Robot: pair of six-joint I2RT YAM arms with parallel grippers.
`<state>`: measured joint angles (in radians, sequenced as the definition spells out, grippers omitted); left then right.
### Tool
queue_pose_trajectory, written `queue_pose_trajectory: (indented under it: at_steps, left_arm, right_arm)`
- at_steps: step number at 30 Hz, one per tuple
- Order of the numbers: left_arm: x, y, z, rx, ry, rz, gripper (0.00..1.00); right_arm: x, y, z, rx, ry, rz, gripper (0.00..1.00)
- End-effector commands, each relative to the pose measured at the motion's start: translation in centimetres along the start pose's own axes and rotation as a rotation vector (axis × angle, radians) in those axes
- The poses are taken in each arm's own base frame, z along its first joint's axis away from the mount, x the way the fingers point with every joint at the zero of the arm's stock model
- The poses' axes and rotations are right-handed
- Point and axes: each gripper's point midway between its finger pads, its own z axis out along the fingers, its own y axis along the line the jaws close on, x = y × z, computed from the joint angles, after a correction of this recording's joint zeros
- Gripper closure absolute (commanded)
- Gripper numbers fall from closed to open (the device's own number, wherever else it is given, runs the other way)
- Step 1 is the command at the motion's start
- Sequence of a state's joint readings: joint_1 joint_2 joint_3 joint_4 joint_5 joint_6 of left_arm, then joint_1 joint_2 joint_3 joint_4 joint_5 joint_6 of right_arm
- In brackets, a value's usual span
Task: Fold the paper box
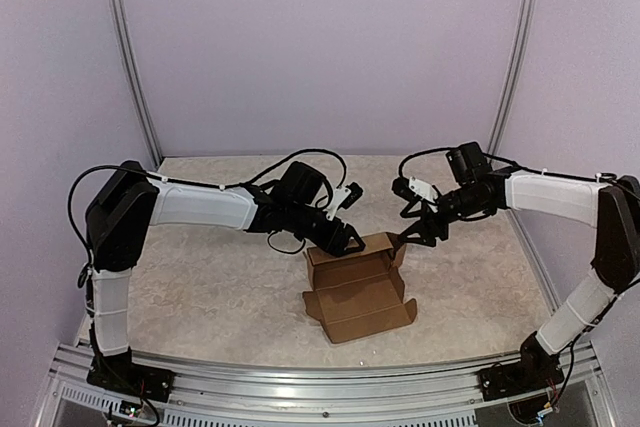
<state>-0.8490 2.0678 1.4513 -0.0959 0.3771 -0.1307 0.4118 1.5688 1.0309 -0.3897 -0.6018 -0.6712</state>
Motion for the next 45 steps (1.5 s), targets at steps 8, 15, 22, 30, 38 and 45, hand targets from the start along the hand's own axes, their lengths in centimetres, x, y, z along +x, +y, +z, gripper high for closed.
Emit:
queue_pose_trajectory:
  at_steps: [8, 15, 22, 30, 38, 45]
  left_arm:
    - [2.6, 1.9, 0.6, -0.042, 0.056, -0.053, 0.37]
    - [2.7, 2.0, 0.6, -0.039, 0.051, -0.069, 0.37]
    - [2.8, 1.8, 1.0, -0.023, 0.046, -0.091, 0.37]
    - [2.9, 1.8, 1.2, -0.020, 0.046, -0.096, 0.38]
    - [2.8, 1.6, 1.3, -0.010, 0.040, -0.097, 0.38]
    - [2.6, 1.5, 1.3, -0.009, 0.033, -0.108, 0.38]
  right_arm:
    - [4.1, -2.2, 1.1, -0.060, 0.052, 0.019, 0.33]
    - [5.0, -1.0, 2.7, -0.124, 0.061, 0.018, 0.38]
    - [4.2, 0.4, 3.6, -0.145, 0.059, 0.003, 0.46]
    - [3.9, 0.7, 3.7, -0.104, 0.081, -0.010, 0.50]
    - [3.6, -0.6, 4.3, -0.025, 0.069, 0.095, 0.56]
    - [2.0, 2.2, 4.9, -0.037, 0.033, 0.070, 0.59]
